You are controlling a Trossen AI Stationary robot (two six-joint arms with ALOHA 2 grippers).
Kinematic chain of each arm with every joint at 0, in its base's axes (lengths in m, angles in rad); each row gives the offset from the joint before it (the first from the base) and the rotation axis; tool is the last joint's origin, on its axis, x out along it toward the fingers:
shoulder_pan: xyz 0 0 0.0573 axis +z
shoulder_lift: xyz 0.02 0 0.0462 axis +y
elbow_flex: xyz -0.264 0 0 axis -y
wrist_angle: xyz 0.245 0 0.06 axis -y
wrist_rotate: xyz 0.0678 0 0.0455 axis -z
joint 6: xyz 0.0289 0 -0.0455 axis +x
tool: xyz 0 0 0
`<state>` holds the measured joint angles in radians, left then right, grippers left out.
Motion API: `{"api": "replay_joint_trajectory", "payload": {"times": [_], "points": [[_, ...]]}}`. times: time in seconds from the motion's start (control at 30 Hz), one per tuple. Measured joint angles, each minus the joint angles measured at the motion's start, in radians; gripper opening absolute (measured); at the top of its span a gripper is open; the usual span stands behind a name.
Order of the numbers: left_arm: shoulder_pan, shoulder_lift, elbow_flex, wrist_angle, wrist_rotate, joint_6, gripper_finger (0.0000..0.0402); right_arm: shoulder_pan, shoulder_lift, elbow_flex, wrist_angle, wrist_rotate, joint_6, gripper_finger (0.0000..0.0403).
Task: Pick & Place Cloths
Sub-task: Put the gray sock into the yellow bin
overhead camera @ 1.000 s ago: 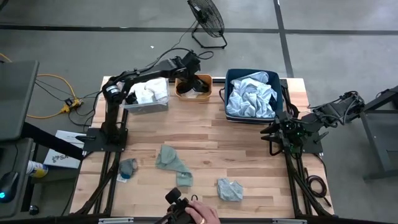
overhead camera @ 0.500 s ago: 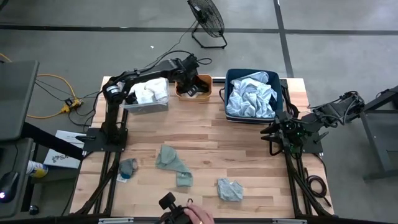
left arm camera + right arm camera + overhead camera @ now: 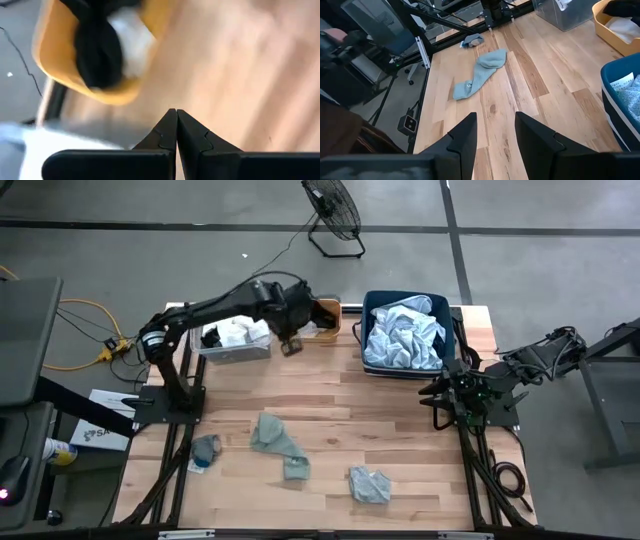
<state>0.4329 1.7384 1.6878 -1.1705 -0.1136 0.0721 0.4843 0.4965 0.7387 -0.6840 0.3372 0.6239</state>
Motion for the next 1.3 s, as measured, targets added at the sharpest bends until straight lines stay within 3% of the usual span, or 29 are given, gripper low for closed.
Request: {"api": "replay_joint_trajectory", "payload": {"times": [0.13, 0.33, 0.57, 0.67, 1.0, 1.3], "points": [[-0.091, -0.072, -0.06, -0.119, 0.04, -0.037, 0.0004, 0.0, 0.0, 0.0, 0.0, 0.0, 0.0, 0.0124], [-0.262, -0.218, -0.267, -0.122, 0.108, -0.132, 0.0004, 0.0, 0.0, 0.0, 0.0, 0.0, 0.0, 0.0124], [-0.477, -0.362, -0.522, -0.09, 0.108, -0.397, 0.0011, 0.0, 0.0, 0.0, 0.0, 0.0, 0.0, 0.0124], [-0.545, -0.393, -0.603, -0.074, 0.141, -0.558, 0.004, 0.0, 0.0, 0.0, 0.0, 0.0, 0.0, 0.0124], [-0.73, -0.405, -0.802, -0.052, 0.291, -0.952, 0.0191, 0.0, 0.0, 0.0, 0.0, 0.0, 0.0, 0.0124], [-0.856, -0.405, -0.911, -0.031, 0.353, -1.135, 0.0244, 0.0, 0.0, 0.0, 0.0, 0.0, 0.0, 0.0124]]}}
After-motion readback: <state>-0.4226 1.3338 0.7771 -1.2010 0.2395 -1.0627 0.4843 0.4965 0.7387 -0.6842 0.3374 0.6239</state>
